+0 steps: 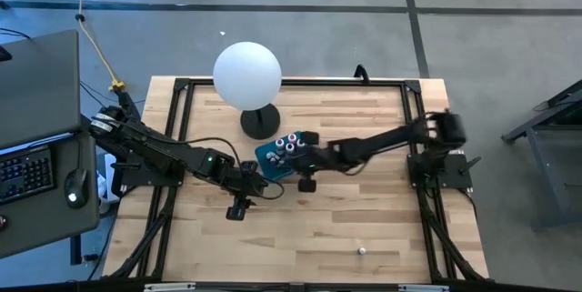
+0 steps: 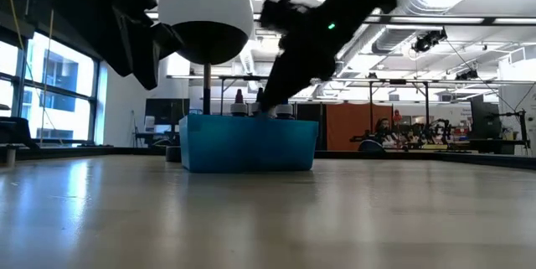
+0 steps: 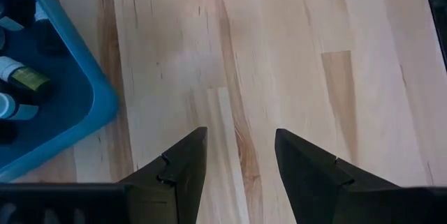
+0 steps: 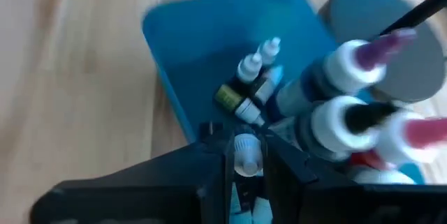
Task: Pick & Place food coloring
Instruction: Put the small black food coloring bottle into the blue container
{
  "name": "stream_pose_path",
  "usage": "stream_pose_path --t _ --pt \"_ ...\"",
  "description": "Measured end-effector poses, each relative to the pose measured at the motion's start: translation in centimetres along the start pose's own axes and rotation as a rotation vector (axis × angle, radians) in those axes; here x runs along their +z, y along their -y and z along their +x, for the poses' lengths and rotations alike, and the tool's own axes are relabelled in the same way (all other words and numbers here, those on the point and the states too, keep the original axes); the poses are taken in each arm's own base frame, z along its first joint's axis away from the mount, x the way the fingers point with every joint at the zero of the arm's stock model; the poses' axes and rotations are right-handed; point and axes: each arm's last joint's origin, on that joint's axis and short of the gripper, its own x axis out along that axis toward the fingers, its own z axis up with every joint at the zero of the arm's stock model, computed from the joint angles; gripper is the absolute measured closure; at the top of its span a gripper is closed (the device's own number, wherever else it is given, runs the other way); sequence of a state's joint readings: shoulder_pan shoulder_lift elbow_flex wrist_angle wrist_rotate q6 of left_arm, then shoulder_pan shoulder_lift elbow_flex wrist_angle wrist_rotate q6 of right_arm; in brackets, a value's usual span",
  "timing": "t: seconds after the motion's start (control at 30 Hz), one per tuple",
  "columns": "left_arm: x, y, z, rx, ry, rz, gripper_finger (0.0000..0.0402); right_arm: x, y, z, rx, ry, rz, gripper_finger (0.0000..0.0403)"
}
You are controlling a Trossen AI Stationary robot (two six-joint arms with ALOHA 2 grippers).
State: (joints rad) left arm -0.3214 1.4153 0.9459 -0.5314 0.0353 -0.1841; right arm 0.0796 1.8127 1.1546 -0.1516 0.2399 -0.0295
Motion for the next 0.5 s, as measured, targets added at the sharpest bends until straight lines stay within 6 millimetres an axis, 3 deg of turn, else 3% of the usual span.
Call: stream_pose_path --t 0.23,0.5 --pt "-0.3 -0.1 0.0 0.006 -0.030 -0.001 0.0234 1.2 -0.4 3.5 -0.042 -0.149 -0.056 0.0339" --pt "-0.5 -0.1 0.0 0.009 -0.048 -0.002 0.0234 2.1 0.1 3.6 -0.050 -0.125 -0.025 0.0302"
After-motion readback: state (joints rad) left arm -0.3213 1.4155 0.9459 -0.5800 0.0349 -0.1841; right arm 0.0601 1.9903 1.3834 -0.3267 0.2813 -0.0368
